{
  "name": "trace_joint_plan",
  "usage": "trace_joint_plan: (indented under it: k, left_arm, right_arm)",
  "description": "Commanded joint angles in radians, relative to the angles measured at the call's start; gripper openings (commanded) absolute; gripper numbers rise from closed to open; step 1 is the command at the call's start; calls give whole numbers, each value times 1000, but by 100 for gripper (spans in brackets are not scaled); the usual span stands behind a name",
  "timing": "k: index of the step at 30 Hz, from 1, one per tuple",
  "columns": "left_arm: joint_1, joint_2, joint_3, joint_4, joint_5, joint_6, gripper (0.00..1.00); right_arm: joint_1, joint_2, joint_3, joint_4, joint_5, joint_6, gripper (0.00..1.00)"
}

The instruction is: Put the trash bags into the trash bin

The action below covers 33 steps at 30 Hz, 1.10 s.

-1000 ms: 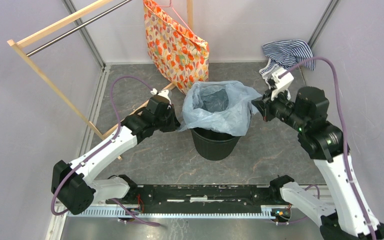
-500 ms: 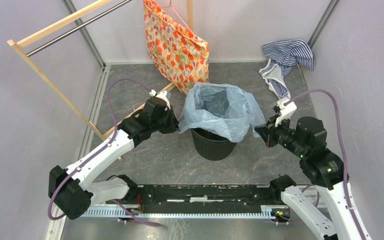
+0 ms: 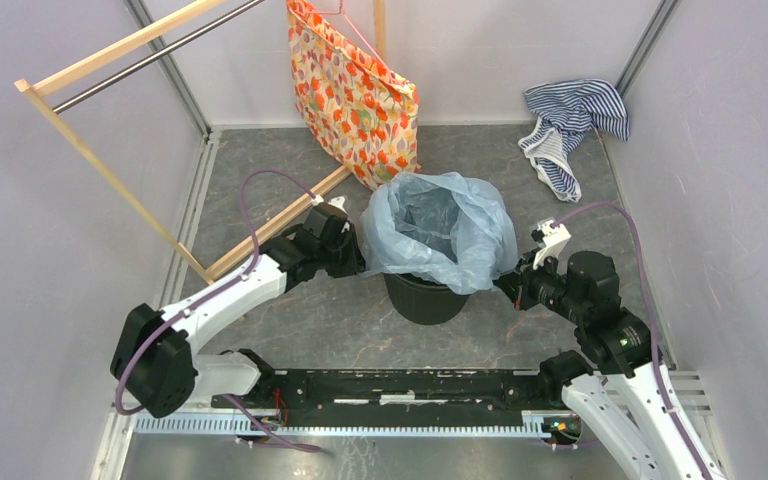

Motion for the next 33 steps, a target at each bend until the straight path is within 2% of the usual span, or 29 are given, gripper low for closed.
trace_joint_plan:
  k: [1, 9, 19, 26, 30, 33]
  left_arm:
    - [-3, 59, 11, 21, -19, -20, 2]
    - [-2, 152, 51, 36, -34, -9, 2]
    - [7, 272, 171, -4, -87, 30, 2]
    - [45, 273, 178, -31, -111, 49, 2]
    - [77, 256, 143, -34, -114, 56, 2]
    - [86, 247, 127, -35, -116, 57, 2]
  right_arm:
    - [-3, -7, -5, 12, 26, 14, 0]
    - [-2, -4, -34, 14, 89, 25, 0]
    - [-4, 30, -136, 135, 9, 44, 0]
    - [-1, 44, -148, 140, 3, 26, 0]
    - [-1, 57, -165, 99, 59, 10, 0]
    - [-1, 62, -168, 64, 160, 16, 0]
